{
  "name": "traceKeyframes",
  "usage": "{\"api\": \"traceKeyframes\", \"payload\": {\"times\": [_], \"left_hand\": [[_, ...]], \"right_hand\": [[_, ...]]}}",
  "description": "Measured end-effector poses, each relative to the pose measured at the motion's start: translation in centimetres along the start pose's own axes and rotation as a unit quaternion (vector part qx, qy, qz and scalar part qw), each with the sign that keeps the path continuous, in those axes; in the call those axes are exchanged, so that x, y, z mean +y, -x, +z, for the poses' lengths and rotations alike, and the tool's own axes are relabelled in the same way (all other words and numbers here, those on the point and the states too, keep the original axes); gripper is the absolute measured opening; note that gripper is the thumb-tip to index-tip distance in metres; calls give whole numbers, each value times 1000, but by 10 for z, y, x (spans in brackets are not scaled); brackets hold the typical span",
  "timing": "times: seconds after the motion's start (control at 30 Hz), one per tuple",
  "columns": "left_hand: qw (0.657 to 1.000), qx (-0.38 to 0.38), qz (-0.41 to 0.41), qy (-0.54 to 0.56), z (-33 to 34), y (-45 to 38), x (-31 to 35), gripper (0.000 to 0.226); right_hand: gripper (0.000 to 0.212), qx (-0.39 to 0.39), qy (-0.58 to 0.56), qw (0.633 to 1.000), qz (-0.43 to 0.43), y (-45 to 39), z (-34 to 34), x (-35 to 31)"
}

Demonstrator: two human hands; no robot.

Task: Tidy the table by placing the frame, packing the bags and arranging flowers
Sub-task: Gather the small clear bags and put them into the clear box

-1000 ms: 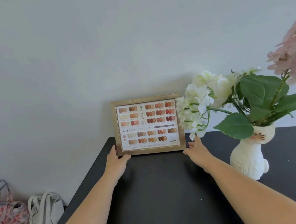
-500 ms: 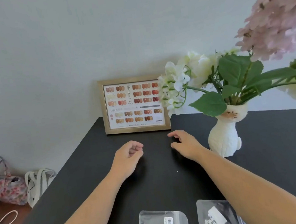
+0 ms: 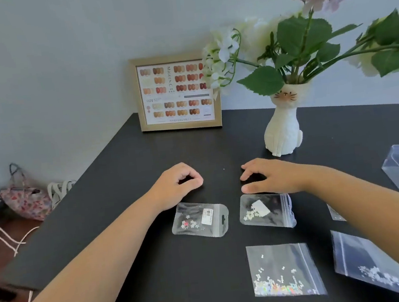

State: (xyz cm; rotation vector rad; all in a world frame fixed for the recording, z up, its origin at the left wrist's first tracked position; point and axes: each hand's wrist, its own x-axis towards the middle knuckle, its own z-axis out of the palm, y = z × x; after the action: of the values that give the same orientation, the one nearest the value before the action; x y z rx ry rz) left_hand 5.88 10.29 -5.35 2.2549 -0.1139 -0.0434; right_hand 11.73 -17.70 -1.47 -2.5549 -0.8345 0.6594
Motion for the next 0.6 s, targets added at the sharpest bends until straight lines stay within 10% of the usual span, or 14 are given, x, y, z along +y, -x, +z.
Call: {"api": "traceKeyframes", "payload": {"times": [0.17,0.47,0.6], "left_hand": [[988,-104,-27,-115,-1,37,17,46],[987,-13,-68,-144,24,63,45,41],[988,17,-52,-142,38,55,82,17]], "right_hand": [[90,-19,96,995,38,48,10,10],[8,168,-30,985,4,94,18,27],[13,211,-81,974,13,121,13,39]]}}
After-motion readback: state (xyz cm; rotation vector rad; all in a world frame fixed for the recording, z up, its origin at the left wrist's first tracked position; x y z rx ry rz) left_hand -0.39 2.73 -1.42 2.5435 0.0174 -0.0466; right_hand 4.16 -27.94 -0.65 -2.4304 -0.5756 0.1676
